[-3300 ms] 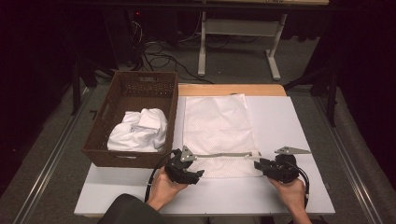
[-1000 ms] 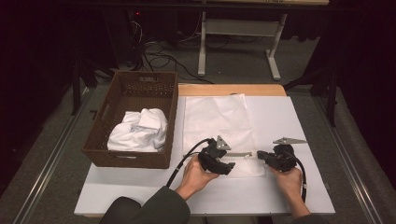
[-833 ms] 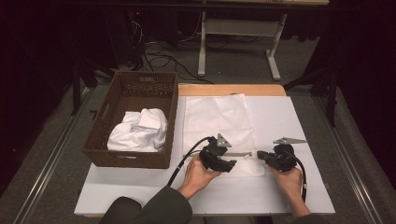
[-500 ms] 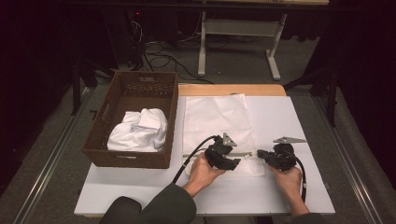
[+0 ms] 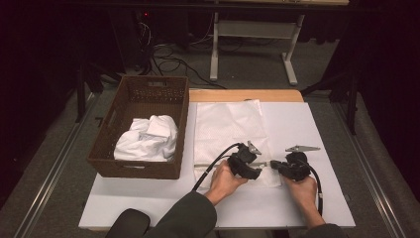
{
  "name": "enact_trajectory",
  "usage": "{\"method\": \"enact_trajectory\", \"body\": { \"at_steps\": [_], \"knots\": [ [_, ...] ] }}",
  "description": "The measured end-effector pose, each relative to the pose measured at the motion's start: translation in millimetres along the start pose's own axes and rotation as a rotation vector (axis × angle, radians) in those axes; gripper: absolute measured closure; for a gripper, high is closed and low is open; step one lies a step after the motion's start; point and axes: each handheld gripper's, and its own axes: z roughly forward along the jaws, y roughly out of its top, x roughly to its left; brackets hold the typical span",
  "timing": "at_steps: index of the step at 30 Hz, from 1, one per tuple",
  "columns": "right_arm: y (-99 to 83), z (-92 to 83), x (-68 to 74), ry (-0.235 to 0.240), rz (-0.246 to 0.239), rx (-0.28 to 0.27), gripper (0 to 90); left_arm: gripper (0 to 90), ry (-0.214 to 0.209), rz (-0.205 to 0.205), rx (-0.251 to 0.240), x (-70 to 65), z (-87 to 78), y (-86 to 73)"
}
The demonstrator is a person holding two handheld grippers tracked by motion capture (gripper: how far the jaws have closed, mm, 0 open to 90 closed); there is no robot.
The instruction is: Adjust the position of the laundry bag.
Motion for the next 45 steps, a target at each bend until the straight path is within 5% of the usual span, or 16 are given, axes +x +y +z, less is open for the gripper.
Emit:
{"method": "enact_trajectory", "body": {
  "at_steps": [13, 26, 45],
  "knots": [
    [-1.5, 1.6, -3.1, 0.026, 0.01, -0.003, 90.0, 58.6, -0.022, -0.059, 0.019, 7.9, 18.3, 6.7],
    [-1.9, 1.7, -3.5, 0.028, 0.015, -0.005, 90.0, 69.7, -0.049, -0.064, 0.016, 7.6, 33.0, 15.0],
    [-2.4, 2.0, -1.2, 0.013, 0.01, -0.011, 90.0, 76.9, -0.073, -0.05, 0.002, 3.7, 33.3, 15.4]
  ]
}}
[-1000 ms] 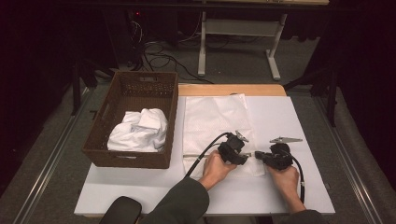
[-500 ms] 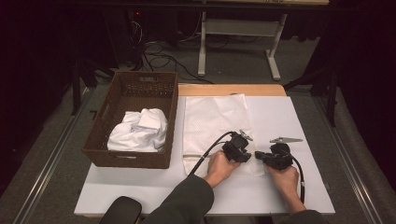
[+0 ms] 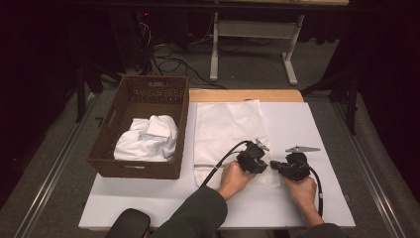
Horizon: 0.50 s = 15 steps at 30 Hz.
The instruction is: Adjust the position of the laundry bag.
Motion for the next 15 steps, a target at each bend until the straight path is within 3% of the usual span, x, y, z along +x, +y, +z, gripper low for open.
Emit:
{"method": "enact_trajectory", "body": {
  "at_steps": [6, 15],
  "knots": [
    [-0.1, 0.0, 1.3, -0.009, -0.01, -0.001, 90.0, 82.2, 0.005, -0.021, -0.02, 2.2, 3.3, 0.1],
    [1.1, -1.1, 4.4, -0.029, -0.038, -0.014, 90.0, 86.0, -0.011, -0.008, -0.014, 1.1, 2.0, 0.5]
  ]
}}
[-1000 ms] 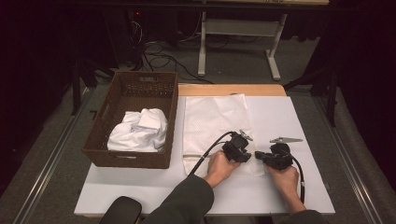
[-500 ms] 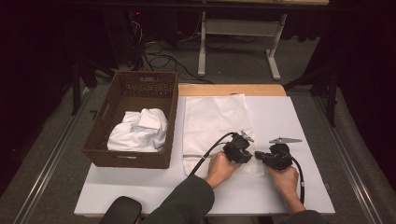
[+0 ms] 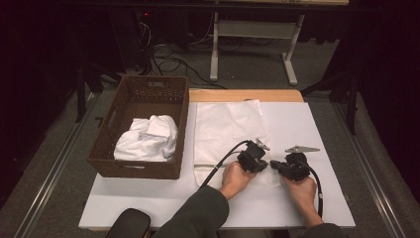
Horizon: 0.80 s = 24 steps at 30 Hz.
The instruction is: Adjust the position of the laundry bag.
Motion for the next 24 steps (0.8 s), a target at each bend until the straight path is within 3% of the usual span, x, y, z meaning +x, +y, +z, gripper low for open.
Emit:
{"method": "enact_trajectory", "body": {
  "at_steps": [3, 13, 24],
  "knots": [
    [1.7, 0.0, 4.5, -0.002, -0.012, -0.018, 90.0, 86.0, -0.005, 0.002, 0.001, 0.3, -0.4, 0.0],
    [0.6, 5.1, 7.8, -0.025, -0.05, 0.008, 90.0, 86.0, -0.012, 0.012, 0.006, 1.2, -2.7, -0.3],
    [-0.2, 5.5, 10.6, -0.045, -0.059, 0.008, 90.0, 86.0, -0.014, 0.021, 0.014, 3.7, -14.1, -2.1]
  ]
}}
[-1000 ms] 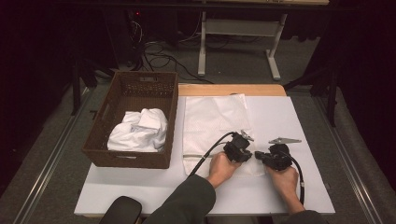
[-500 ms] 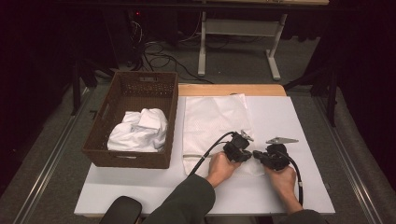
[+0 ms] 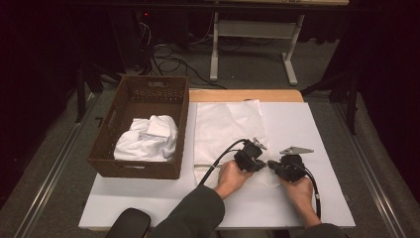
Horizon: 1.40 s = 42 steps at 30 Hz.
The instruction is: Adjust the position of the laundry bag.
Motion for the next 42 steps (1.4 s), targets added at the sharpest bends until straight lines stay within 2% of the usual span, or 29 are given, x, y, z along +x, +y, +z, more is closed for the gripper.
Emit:
{"method": "enact_trajectory", "body": {
  "at_steps": [5, 13, 42],
  "knots": [
    [-0.2, 0.2, 1.3, -0.009, -0.016, -0.002, 90.0, 86.0, -0.002, 0.003, 0.003, 1.9, -5.2, -1.9],
    [-0.5, 0.3, -0.5, 0.005, 0.008, -0.002, 90.0, 86.1, 0.003, -0.001, 0.001, 3.3, -11.4, -5.8],
    [-0.7, 0.3, 0.0, 0.003, 0.015, -0.001, 89.9, 86.0, 0.029, 0.003, -0.007, 12.0, -36.3, -22.4]
  ]
}}
